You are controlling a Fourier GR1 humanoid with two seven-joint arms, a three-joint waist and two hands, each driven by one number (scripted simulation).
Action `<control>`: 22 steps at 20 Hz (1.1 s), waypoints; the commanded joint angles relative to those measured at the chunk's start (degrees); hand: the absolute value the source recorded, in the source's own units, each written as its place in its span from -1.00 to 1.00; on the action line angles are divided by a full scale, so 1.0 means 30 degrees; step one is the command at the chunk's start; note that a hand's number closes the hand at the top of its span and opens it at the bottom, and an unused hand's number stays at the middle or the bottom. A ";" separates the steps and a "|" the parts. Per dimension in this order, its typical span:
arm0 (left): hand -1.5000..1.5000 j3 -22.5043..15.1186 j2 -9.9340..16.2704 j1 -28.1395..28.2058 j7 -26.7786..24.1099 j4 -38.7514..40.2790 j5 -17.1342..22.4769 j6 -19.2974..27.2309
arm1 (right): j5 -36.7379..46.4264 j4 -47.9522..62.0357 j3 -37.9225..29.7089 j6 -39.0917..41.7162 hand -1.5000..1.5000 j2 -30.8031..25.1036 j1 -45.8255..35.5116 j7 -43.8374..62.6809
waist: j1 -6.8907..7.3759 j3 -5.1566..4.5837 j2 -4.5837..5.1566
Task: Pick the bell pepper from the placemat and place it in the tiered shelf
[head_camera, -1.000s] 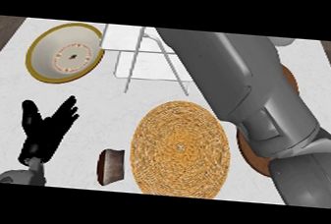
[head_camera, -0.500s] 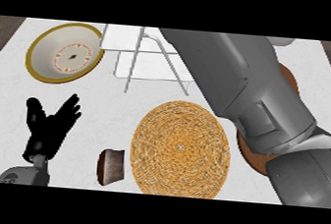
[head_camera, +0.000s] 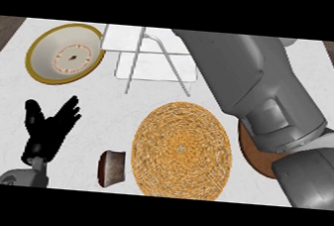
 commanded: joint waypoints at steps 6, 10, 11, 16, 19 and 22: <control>0.00 0.0175 0.0252 0.0007 0.0104 0.0039 0.0052 -0.0227 | -0.2768 -0.1262 -0.3397 -0.2071 -1.00 -0.0413 -0.0339 -0.0568 | 0.0100 0.0006 0.0002; 0.00 -0.0124 -0.0448 -0.0285 -0.0606 0.0792 -0.0401 0.0275 | -0.3954 -0.2333 -0.4609 -0.3264 -1.00 -0.0280 0.0703 -0.1966 | -0.0180 0.0009 -0.0006; 0.00 0.0086 -0.0529 -0.0677 -0.0493 0.0941 -0.0236 0.0429 | -0.4202 -0.2621 -0.4867 -0.3608 -1.00 -0.0222 0.0959 -0.2178 | -0.0256 0.0011 -0.0028; 0.00 0.0171 -0.0293 0.0504 -0.0578 0.0306 -0.0256 0.0288 | -0.2916 -0.2293 -0.4612 -0.6118 -1.00 -0.1406 0.0084 -0.1046 | -0.0232 -0.0005 -0.0095; 0.00 0.0611 0.0139 0.0290 -0.0678 0.0649 -0.0036 0.0007 | -0.2463 -0.2675 -0.4515 -0.6391 -1.00 -0.2744 0.0777 -0.0003 | -0.0624 0.0007 -0.0213; 0.00 0.0999 0.0389 -0.0029 -0.0518 0.1210 0.0423 -0.0425 | -0.2610 -0.3848 -0.4963 -0.7832 -1.00 -0.3233 0.1641 0.0187 | -0.0845 0.0015 -0.0266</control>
